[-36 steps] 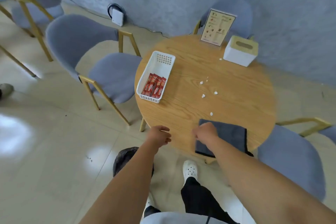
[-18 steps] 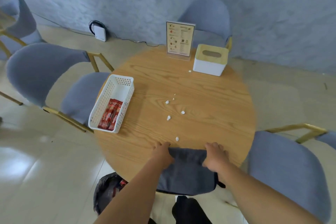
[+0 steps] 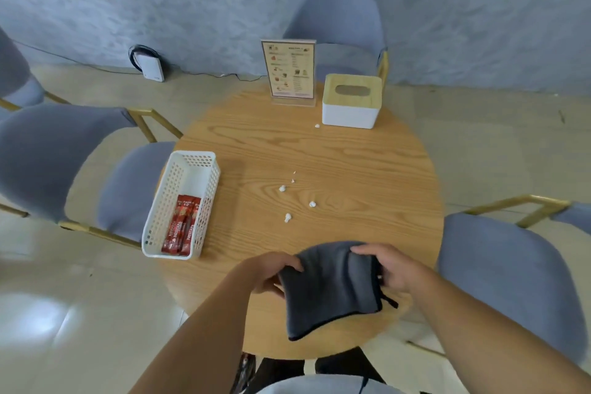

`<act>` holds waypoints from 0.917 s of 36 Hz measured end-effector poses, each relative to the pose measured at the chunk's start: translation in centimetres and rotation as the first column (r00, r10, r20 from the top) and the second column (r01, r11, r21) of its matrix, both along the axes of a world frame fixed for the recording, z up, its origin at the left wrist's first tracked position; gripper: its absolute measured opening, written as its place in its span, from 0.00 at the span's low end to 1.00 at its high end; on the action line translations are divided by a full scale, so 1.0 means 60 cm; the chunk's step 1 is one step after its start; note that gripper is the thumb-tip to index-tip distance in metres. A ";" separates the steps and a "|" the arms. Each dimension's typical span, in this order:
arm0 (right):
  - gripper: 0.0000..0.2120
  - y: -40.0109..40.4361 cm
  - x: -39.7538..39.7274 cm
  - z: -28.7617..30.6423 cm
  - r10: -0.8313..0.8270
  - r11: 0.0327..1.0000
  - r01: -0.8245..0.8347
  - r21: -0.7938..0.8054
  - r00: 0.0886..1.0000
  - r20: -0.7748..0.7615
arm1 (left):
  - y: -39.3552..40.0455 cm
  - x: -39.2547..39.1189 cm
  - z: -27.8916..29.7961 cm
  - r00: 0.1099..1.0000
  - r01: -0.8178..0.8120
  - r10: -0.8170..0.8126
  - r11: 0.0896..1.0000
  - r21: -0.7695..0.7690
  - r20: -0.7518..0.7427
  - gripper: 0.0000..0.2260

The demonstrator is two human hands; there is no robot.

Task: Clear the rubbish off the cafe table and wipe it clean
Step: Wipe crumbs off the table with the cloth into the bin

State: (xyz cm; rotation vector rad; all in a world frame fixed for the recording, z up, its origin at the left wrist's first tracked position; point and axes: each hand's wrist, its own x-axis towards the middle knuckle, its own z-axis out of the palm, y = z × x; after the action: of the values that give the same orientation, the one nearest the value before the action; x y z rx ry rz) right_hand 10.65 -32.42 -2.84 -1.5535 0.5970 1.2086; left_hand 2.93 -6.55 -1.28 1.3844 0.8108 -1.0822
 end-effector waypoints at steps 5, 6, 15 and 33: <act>0.27 0.000 0.021 0.018 -0.196 0.944 0.219 0.245 0.974 -0.117 | 0.010 0.036 0.026 0.981 -0.192 0.188 0.962 -0.192 -0.037 0.15; 0.26 0.006 0.021 0.024 -0.203 0.934 0.233 0.272 0.970 -0.133 | 0.009 0.042 0.028 0.975 -0.221 0.219 0.953 -0.209 -0.035 0.14; 0.28 0.088 0.012 0.060 0.080 0.944 -0.018 0.330 0.982 -0.173 | 0.014 0.077 0.017 0.939 -0.336 0.339 0.879 -0.340 -0.050 0.20; 0.19 0.177 0.097 0.056 -0.223 0.959 0.266 -0.099 0.921 0.320 | 0.036 0.190 0.021 0.802 -0.302 0.122 0.927 0.221 0.584 0.09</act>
State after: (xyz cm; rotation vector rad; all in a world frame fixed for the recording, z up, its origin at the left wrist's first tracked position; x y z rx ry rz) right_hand 16.45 -21.83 0.54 -1.6857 0.6587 0.7304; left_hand 14.30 -4.38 -0.04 1.7079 0.6835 -0.3286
